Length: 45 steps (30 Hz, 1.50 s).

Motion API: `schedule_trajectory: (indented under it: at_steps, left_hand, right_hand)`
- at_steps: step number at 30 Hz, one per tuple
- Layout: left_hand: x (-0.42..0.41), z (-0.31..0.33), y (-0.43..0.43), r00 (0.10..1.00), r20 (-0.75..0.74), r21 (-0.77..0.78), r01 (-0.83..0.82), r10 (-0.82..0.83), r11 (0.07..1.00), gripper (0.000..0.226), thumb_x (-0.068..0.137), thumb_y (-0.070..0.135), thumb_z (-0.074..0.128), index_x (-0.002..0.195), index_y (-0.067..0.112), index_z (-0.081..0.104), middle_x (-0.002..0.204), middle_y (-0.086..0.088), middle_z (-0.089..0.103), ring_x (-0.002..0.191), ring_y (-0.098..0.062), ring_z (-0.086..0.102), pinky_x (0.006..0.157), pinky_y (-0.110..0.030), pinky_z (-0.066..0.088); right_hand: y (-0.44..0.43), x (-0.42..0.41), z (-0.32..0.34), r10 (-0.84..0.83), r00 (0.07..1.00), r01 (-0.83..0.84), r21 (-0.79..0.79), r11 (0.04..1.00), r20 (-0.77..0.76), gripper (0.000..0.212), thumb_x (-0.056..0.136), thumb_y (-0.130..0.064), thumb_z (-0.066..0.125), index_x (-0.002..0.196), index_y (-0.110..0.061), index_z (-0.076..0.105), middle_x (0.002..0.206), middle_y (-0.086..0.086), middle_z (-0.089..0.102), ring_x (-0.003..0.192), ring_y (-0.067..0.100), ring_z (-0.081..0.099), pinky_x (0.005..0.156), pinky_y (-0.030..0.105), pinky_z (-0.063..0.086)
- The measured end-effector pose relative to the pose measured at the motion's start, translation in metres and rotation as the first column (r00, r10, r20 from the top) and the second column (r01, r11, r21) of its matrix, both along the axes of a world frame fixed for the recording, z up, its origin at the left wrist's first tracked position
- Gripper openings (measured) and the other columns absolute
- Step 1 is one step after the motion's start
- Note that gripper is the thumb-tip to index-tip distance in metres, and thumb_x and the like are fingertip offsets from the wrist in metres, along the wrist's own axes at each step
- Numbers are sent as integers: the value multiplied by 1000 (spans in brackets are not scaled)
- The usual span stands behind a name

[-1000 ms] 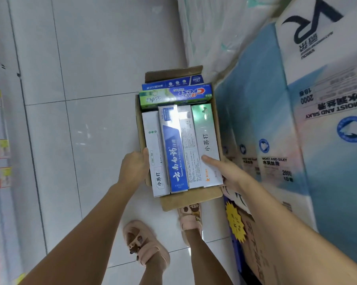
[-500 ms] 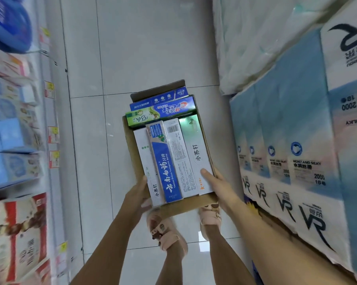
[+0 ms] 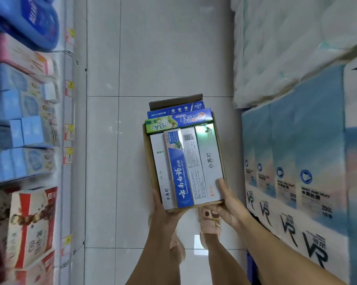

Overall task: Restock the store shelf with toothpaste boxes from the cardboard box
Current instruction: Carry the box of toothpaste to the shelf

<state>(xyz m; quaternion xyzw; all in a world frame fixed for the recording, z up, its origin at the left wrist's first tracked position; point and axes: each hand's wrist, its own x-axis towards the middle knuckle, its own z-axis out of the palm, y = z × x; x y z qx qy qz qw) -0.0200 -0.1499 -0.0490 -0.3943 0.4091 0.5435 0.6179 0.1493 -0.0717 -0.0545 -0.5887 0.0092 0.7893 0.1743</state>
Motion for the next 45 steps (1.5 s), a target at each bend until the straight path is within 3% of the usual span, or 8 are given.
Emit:
schedule_trajectory:
  at_steps: [4, 10, 14, 19, 23, 33, 37, 45]
  left_hand:
    - [6, -5, 0, 994, -109, -45, -12, 7, 999, 85, 66, 58, 71, 137, 19, 46, 132, -15, 57, 119, -40, 55, 90, -67, 43]
    - [7, -13, 9, 988, -149, -182, -74, 47, 981, 80, 63, 56, 69, 131, 19, 49, 126, -15, 62, 115, -39, 59, 91, -70, 40]
    - [2, -13, 28, 984, -156, -142, -105, 82, 984, 71, 69, 56, 63, 129, 20, 51, 124, -14, 63, 115, -38, 59, 84, -69, 44]
    - [-16, -17, 72, 970, -235, -31, -73, 63, 997, 67, 68, 63, 54, 123, 25, 54, 113, -9, 69, 113, -35, 60, 84, -71, 42]
    - [-37, -16, 122, 958, -287, 51, 9, 6, 999, 76, 70, 70, 48, 132, 27, 51, 126, -9, 62, 117, -36, 58, 90, -70, 41]
    - [-118, -21, 274, 945, -326, 142, 88, -37, 986, 57, 91, 64, 38, 133, 28, 52, 131, -4, 60, 119, -34, 56, 91, -68, 42]
    - [-171, -14, 353, 940, -333, 191, 143, -72, 971, 49, 93, 55, 42, 130, 26, 55, 129, -7, 60, 119, -35, 56, 92, -72, 38]
    - [-264, -7, 500, 918, -370, 210, 233, -143, 950, 44, 92, 40, 55, 130, 17, 51, 124, -13, 61, 114, -31, 60, 83, -67, 47]
  right_hand:
    - [0, 1, -9, 47, 999, -47, -8, 999, 20, 93, 57, -36, 89, 136, -12, 44, 119, 19, 65, 111, 34, 62, 93, 55, 48]
    - [9, -2, -17, 110, 991, -109, -16, 994, 72, 67, 76, -19, 73, 137, -11, 44, 114, 15, 68, 105, 29, 67, 87, 46, 54]
    - [28, -6, -22, 174, 980, -175, 2, 985, 94, 61, 79, -23, 72, 134, -13, 47, 113, 12, 69, 102, 29, 68, 96, 54, 48]
    - [74, -24, -28, 88, 995, -89, 35, 995, 51, 69, 73, -17, 76, 136, -11, 47, 114, 14, 69, 105, 29, 66, 91, 46, 53]
    - [126, -47, -25, 67, 998, -68, 99, 993, 12, 53, 84, -10, 67, 134, -12, 47, 116, 16, 68, 106, 31, 65, 89, 49, 52]
    - [287, -136, -22, 93, 992, -105, 165, 981, 80, 47, 87, -9, 65, 131, -13, 50, 108, 13, 70, 85, 24, 71, 74, 46, 58]
    - [362, -185, -17, 72, 992, -87, 142, 986, 103, 41, 87, -10, 65, 126, -12, 53, 92, 7, 74, 78, 22, 72, 63, 40, 60]
    - [500, -270, -23, 59, 990, -79, 150, 985, 130, 44, 85, -15, 68, 126, -9, 54, 99, 10, 72, 77, 21, 72, 55, 34, 58]
